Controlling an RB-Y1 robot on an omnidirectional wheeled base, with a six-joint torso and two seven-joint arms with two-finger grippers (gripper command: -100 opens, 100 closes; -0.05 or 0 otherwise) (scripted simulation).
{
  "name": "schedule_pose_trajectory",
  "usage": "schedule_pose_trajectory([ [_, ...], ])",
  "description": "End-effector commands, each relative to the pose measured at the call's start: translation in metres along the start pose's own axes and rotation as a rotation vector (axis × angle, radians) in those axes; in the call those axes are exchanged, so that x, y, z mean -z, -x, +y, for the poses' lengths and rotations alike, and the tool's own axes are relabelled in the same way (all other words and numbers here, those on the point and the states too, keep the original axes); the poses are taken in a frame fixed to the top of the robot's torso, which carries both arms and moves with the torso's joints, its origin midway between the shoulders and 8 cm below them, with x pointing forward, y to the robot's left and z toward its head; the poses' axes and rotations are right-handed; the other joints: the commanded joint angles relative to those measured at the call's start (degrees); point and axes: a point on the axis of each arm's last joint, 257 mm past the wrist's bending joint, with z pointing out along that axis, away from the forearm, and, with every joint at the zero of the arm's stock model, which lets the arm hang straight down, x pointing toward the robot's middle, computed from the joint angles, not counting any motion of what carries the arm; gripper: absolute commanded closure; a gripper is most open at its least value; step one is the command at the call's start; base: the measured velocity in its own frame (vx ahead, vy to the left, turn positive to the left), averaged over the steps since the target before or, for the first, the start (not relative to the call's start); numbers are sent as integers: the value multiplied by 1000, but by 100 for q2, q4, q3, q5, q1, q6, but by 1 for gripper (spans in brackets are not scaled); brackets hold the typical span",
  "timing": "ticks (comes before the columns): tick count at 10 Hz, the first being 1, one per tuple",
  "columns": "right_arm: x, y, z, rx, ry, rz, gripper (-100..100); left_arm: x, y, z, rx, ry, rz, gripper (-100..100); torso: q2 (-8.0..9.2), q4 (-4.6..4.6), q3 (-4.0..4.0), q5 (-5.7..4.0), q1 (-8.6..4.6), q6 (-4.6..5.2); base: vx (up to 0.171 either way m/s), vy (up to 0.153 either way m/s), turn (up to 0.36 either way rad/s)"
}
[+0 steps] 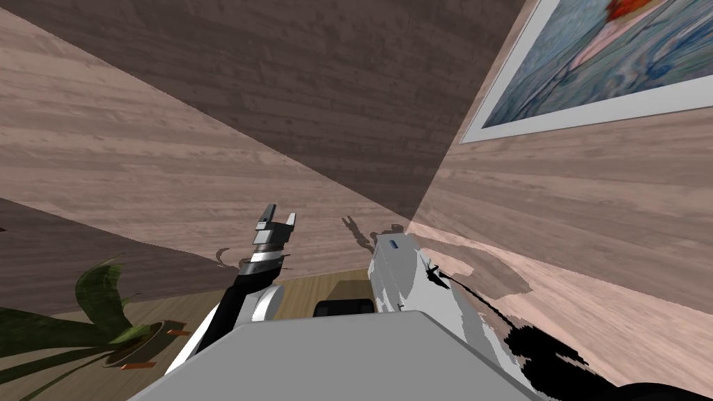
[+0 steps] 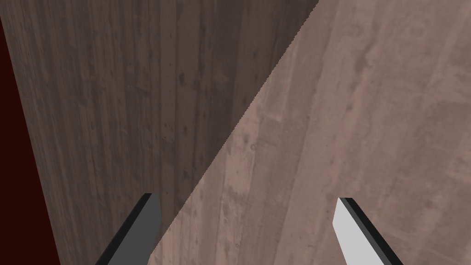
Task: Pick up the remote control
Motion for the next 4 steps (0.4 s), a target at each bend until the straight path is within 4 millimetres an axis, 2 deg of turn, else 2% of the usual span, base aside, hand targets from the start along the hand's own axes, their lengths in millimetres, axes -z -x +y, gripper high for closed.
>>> schedule_pose_trajectory([
  [1,5,2,-3,-13,-1,18,100,0,0,0,0,0,0,0,0,0,0,0,0,0,-49,-41,51],
  [2,4,17,-8,-13,-9,-11,100,0,0,0,0,0,0,0,3,-1,1,3,-2,-2,-42,-40,31],
  [3,3,9,-5,-11,-5,0,100,0,0,0,0,0,0,0,1,0,0,0,-1,0,-13,-14,4],
  [4,3,10,-6,-13,-6,-1,0,0,0,0,0,0,0,0,-6,-2,-3,2,5,1,0,0,0],
])
